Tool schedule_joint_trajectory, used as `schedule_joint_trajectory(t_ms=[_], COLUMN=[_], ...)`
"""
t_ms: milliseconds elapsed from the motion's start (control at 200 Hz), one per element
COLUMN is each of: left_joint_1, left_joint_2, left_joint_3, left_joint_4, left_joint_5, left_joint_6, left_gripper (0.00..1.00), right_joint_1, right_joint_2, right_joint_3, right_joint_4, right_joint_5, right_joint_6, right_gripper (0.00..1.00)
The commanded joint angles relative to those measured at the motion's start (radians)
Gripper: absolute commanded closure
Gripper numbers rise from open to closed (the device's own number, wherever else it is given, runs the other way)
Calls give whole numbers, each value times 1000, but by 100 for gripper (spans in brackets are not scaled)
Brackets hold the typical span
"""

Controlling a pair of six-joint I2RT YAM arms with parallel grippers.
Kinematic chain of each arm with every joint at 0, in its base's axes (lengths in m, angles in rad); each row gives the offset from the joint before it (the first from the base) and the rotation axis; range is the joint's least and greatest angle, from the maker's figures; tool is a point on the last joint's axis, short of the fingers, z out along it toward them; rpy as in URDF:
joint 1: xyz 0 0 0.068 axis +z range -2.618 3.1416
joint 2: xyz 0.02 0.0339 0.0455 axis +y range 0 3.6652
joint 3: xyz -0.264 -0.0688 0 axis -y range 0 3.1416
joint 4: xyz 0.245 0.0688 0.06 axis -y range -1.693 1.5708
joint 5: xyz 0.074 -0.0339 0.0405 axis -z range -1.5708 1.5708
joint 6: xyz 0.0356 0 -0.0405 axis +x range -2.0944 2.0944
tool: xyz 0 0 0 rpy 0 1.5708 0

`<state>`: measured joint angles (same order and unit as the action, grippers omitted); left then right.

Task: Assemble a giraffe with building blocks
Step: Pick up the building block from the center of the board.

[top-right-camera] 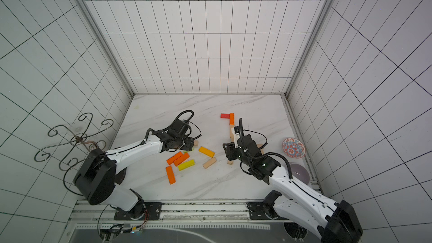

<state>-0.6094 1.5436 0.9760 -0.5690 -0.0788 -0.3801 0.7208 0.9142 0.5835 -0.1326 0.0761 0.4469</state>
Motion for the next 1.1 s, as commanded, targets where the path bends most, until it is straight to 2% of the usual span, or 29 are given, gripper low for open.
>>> schedule_joint_trajectory(t_ms=[0, 145, 375, 945, 1094], left_joint_1=[1, 0, 0, -19, -21], left_joint_2=[34, 100, 193, 264, 280], left_joint_3=[15, 36, 83, 72, 82], left_joint_4=[-10, -5, -3, -81, -83], left_joint_5=[-12, -9, -28, -98, -94], left_joint_6=[-68, -157, -221, -214, -208], left_gripper=[20, 15, 15, 30, 42], right_joint_1=[9, 9, 9, 9, 9], right_joint_2=[-22, -26, -38, -57, -52], right_joint_3=[-59, -65, -71, -111, -111], right_joint_4=[21, 19, 21, 52, 55], right_joint_5=[-6, -13, -15, -24, -23], right_joint_6=[-13, -9, -20, -29, -38], right_gripper=[53, 53, 53, 53, 53])
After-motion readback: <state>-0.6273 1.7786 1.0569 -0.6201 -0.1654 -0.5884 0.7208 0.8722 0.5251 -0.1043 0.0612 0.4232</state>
